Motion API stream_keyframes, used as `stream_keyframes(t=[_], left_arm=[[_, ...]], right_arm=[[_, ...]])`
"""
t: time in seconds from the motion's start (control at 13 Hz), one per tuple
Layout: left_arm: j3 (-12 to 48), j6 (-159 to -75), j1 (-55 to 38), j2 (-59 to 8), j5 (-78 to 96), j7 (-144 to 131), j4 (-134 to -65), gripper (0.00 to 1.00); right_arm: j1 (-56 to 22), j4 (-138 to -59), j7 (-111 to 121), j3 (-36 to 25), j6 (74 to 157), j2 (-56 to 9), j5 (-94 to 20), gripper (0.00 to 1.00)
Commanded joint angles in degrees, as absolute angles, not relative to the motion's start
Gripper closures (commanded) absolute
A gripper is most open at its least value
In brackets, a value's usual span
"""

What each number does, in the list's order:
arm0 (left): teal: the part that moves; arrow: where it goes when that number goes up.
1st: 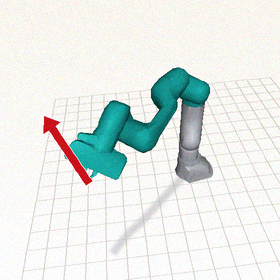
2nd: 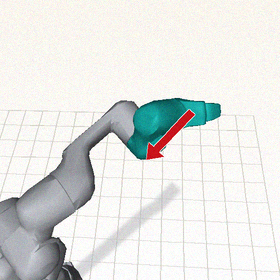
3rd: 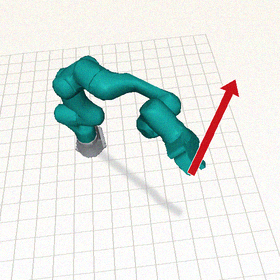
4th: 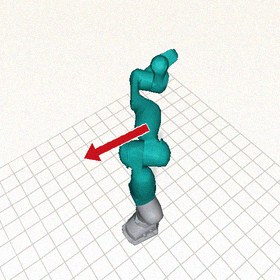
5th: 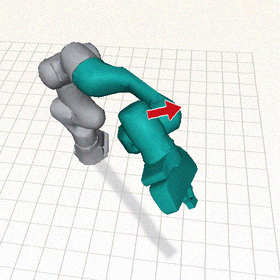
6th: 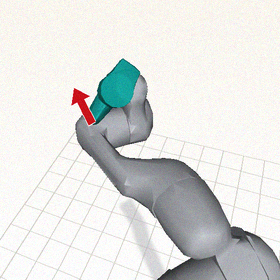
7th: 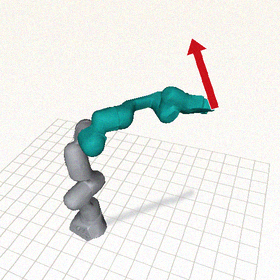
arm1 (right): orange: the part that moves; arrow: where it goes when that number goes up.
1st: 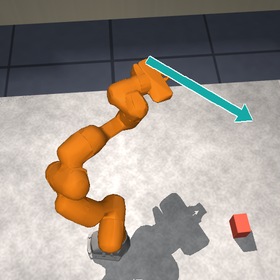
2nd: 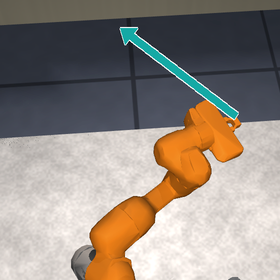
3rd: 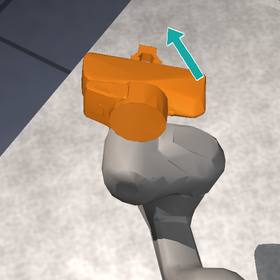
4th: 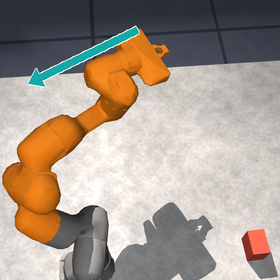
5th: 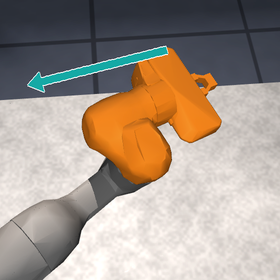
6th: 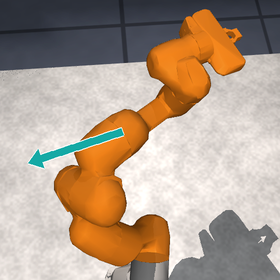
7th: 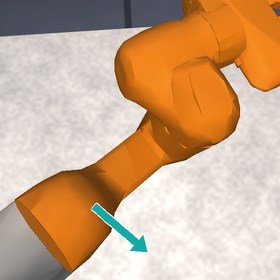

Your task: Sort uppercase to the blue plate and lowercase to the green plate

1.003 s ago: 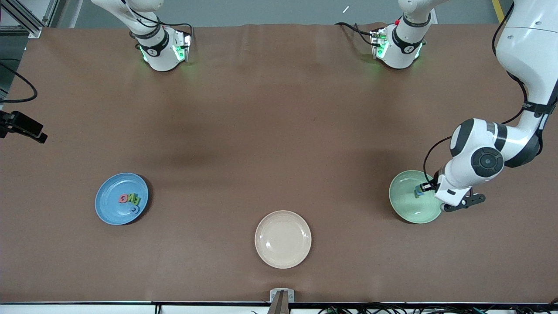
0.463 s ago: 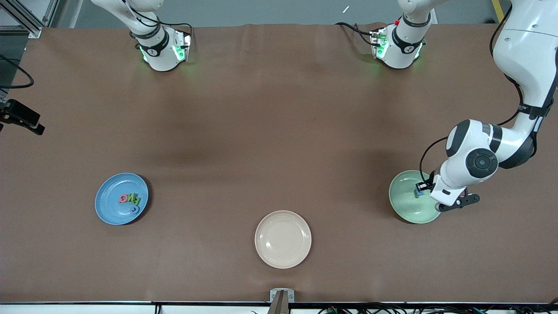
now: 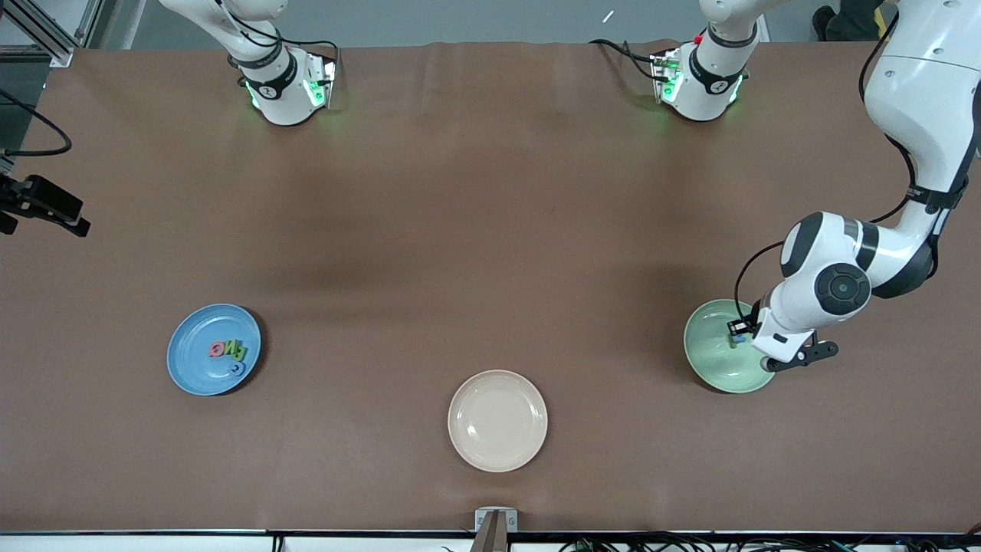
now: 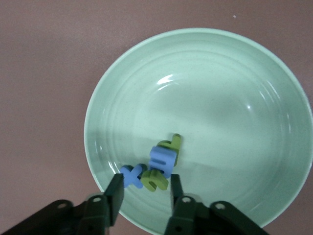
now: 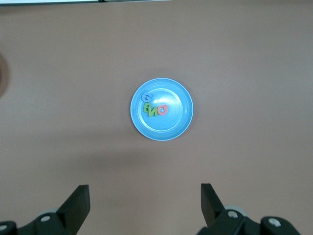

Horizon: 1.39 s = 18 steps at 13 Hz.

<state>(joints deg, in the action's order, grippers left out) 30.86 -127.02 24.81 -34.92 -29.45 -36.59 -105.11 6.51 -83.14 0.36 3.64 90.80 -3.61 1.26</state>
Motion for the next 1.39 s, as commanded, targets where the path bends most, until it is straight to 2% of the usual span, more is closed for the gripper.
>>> stream_keyframes(t=[0.0,0.08,0.15,0.46,1.0,1.31], left_arm=[[31.9,-126.7,24.8,-35.1,-29.3,-35.8,-104.1,0.35],[32.0,-126.7,24.9,-35.0,-29.2,-35.9,-104.0,0.21],[32.3,-126.7,25.0,-34.7,-29.2,-35.8,-103.8,0.01],[35.0,-124.1,25.8,-31.6,-29.2,-35.8,-102.1,0.0],[41.9,-101.1,26.0,-29.3,-28.7,-35.8,-81.9,0.0],[43.2,-98.0,25.9,-24.5,-25.1,-33.8,-80.2,0.0]], right_arm=[[6.8,-84.2,1.1,3.6,91.4,-2.6,0.6,0.0],[6.9,-84.2,1.2,3.5,91.5,-2.6,0.6,0.0],[7.1,-84.2,1.2,3.3,91.6,-2.7,0.6,0.0],[7.1,-84.3,0.9,3.2,91.5,-2.8,0.5,0.0],[7.1,-84.2,-5.7,3.2,90.9,-2.9,0.6,0.0],[6.9,-84.0,-5.8,3.3,91.1,-2.9,0.5,0.0]])
